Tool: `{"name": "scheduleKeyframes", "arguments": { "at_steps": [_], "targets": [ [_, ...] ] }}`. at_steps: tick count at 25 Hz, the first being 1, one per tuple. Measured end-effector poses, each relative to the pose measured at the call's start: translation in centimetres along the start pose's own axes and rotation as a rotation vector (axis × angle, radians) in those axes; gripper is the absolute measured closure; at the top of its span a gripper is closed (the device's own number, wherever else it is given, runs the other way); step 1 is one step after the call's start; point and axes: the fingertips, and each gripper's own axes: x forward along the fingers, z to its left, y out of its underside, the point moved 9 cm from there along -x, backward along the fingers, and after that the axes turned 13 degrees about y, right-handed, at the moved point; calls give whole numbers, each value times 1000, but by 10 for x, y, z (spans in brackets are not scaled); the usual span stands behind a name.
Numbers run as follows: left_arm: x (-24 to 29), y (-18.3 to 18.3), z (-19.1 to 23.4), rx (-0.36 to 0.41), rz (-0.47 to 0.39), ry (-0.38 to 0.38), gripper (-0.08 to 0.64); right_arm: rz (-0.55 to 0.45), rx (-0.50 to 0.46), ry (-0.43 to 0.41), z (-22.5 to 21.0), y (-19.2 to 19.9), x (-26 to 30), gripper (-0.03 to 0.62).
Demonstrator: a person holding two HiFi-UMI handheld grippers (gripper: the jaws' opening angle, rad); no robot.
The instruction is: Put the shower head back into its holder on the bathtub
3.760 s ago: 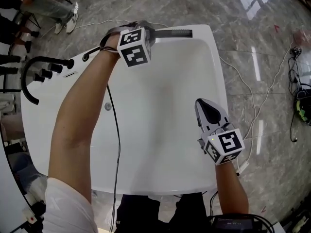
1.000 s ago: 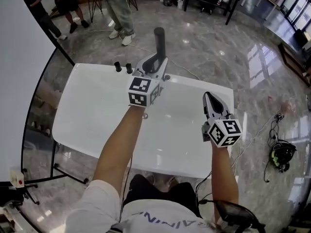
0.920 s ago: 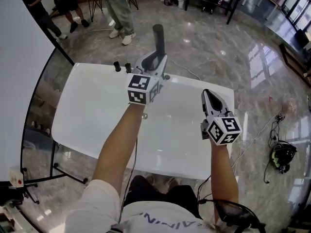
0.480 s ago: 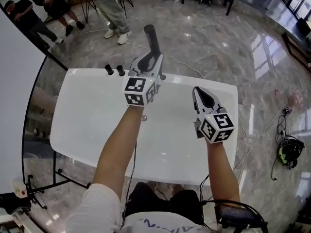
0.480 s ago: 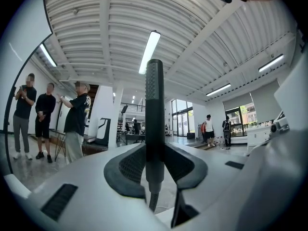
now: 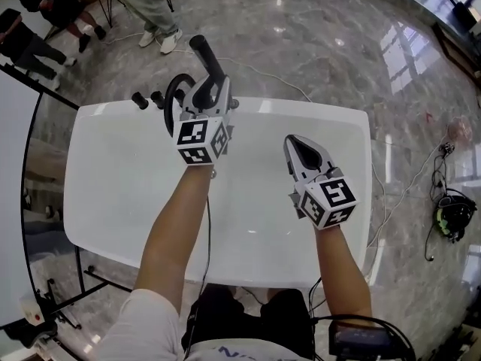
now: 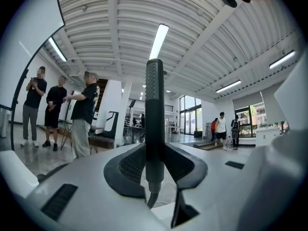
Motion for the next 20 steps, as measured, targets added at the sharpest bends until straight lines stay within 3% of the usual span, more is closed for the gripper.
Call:
{"name": "scheduleKeyframes", "arguments": {
  "at_steps": [9, 20],
  "targets": [
    [32, 82, 2, 25, 51, 12, 433, 49, 4, 0, -32, 64, 26, 580],
    [56, 170, 42, -47, 71, -50, 433, 110, 23, 0, -49, 154, 27, 580]
  ]
}}
